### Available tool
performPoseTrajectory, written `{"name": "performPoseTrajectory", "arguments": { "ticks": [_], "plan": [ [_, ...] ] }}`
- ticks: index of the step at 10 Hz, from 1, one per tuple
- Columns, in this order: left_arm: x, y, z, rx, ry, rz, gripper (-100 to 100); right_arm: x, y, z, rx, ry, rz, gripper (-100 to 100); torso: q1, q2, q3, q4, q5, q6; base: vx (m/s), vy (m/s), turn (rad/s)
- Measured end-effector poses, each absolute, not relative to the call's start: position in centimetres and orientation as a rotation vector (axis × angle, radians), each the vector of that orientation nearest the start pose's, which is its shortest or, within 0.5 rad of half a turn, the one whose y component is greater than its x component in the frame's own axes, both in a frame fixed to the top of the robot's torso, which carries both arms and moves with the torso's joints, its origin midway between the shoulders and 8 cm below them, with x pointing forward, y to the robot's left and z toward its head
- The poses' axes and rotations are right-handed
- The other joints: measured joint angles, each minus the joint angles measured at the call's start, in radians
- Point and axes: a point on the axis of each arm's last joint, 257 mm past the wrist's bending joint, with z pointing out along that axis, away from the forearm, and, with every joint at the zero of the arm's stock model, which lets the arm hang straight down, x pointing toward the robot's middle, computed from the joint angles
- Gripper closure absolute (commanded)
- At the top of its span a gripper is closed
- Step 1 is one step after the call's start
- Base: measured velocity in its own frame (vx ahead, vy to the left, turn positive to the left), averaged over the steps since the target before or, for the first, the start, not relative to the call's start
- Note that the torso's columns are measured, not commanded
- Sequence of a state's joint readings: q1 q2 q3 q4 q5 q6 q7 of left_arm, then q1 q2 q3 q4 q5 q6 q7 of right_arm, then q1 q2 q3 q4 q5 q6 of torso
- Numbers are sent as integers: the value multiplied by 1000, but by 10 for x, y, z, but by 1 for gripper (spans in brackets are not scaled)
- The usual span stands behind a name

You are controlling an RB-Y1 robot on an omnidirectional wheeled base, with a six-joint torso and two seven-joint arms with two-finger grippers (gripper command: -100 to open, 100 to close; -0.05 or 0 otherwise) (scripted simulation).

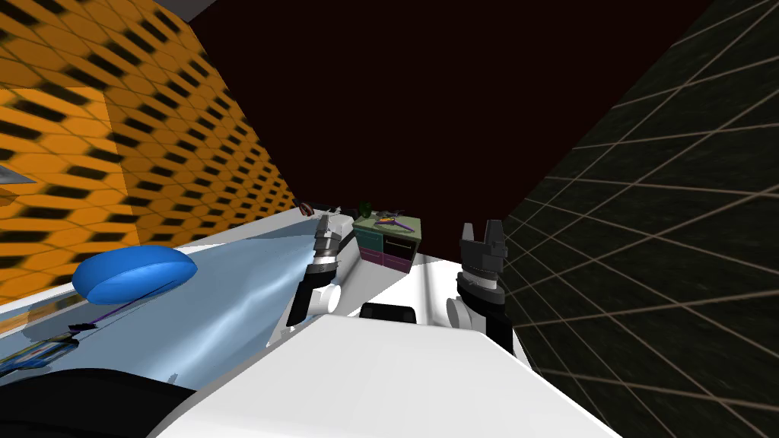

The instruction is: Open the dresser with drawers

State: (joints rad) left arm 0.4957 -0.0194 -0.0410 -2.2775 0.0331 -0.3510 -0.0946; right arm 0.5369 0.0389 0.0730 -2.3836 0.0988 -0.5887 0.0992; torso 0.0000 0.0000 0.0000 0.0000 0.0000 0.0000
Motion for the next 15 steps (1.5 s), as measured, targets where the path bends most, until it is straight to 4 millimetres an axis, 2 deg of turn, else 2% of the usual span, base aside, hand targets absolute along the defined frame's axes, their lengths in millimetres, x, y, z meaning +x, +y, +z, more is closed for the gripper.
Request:
{"name": "performPoseTrajectory", "arguments": {
  "ticks": [2, 9, 10, 12, 15],
  "plan": [
    [369, 274, -5, -775, 710, -1247, 0, 307, -246, 73, 472, 543, 1235, 0, 0, 104, -209, 105, 0, 0, 0, 0, 0],
    [369, 274, -5, -775, 710, -1247, 0, 307, -246, 74, 472, 543, 1235, 0, 0, 618, -1234, 617, 0, 0, 0, 0, 0],
    [369, 274, -5, -775, 710, -1247, -100, 307, -246, 74, 472, 543, 1235, 0, 0, 691, -1382, 691, 0, 0, 25, -4, -20],
    [373, 271, -15, -758, 747, -1245, -100, 307, -246, 73, 473, 543, 1234, 0, 0, 732, -1472, 733, 0, 0, 53, -13, -20],
    [380, 268, -38, -735, 804, -1238, -100, 307, -246, 73, 473, 543, 1234, 0, 0, 737, -1476, 738, 0, 0, 74, -15, -25]
  ]
}}
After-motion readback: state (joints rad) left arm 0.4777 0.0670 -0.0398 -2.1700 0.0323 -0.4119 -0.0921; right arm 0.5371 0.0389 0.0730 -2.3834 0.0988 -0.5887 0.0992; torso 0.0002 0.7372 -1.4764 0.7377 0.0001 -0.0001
